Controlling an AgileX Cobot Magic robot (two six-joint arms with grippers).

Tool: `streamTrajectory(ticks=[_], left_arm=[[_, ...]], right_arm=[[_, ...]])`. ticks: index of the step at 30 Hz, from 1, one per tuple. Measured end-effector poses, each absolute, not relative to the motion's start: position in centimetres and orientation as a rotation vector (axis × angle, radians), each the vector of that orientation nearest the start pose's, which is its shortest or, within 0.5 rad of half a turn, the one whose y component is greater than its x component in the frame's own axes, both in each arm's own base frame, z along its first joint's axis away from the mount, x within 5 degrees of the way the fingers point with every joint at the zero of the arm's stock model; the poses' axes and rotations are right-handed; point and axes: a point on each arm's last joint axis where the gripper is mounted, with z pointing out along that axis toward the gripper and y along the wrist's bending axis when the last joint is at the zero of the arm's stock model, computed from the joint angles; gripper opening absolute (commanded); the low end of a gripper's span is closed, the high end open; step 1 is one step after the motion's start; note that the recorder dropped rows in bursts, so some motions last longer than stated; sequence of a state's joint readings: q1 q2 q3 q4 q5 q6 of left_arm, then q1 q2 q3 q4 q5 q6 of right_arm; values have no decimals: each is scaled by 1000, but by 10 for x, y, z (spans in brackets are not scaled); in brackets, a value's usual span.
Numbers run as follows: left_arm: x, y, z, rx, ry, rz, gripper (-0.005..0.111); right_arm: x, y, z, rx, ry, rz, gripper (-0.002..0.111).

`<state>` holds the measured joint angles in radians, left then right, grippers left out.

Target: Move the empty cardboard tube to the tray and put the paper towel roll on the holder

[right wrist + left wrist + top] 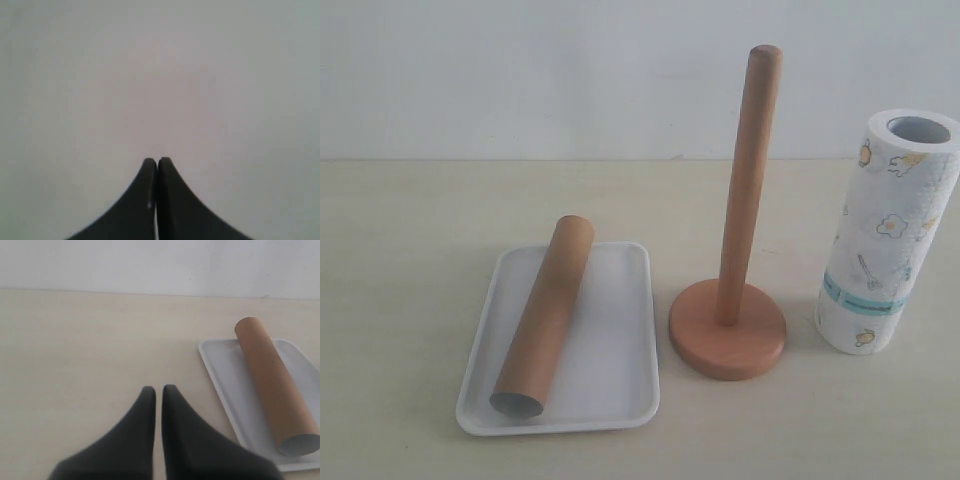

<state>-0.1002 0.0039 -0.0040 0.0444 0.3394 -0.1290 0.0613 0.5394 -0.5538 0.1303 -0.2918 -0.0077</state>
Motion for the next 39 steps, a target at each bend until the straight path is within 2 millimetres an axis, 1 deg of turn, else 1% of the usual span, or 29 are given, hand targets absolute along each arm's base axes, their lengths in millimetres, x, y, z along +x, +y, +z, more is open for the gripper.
streamTrajectory(ticks=[1, 2, 3, 4, 5, 7, 8, 9, 11, 13, 15, 16, 17, 22, 26, 30, 39], left_arm=[[54, -4, 184, 1, 1824, -119, 4], [54, -4, 184, 1, 1824, -119, 4], [54, -4, 184, 1, 1824, -119, 4], [54, -4, 184, 1, 1824, -119, 4], [54, -4, 184, 1, 1824, -119, 4], [54, -4, 184, 1, 1824, -119, 4], [54, -4, 184, 1, 1824, -119, 4], [54, -4, 184, 1, 1824, -119, 4], [54, -4, 184, 1, 1824, -119, 4], [54, -4, 184, 1, 1824, -119, 4], [54, -4, 184, 1, 1824, -119, 4], [54, -4, 184, 1, 1824, -119, 4], [54, -4, 184, 1, 1824, -119, 4], [54, -4, 184, 1, 1824, -119, 4], [54, -4, 184, 1, 1824, -119, 4], [54, -4, 184, 1, 1824, -119, 4], [54, -4, 184, 1, 1824, -119, 4]], right_arm=[[119, 4, 376, 65, 1245, 135, 0], [134, 6, 365, 65, 1345, 135, 0], [141, 6, 361, 63, 1384, 132, 0], [152, 7, 352, 62, 1452, 130, 0], [157, 8, 348, 62, 1488, 130, 0], [168, 9, 332, 57, 1625, 132, 0], [175, 10, 320, 54, 1720, 133, 0], [179, 11, 314, 53, 1767, 133, 0], [193, 13, 290, 63, 1936, 140, 0], [200, 16, 279, 50, 2003, 147, 1], [200, 23, 268, 20, 2027, 165, 11], [199, 26, 262, 5, 2031, 172, 21], [196, 30, 255, -14, 2022, 182, 26], [184, 34, 230, -41, 1986, 192, 59], [175, 34, 215, -59, 1945, 191, 77], [168, 33, 206, -66, 1921, 185, 84], [169, 35, 209, -112, 1853, 185, 84]])
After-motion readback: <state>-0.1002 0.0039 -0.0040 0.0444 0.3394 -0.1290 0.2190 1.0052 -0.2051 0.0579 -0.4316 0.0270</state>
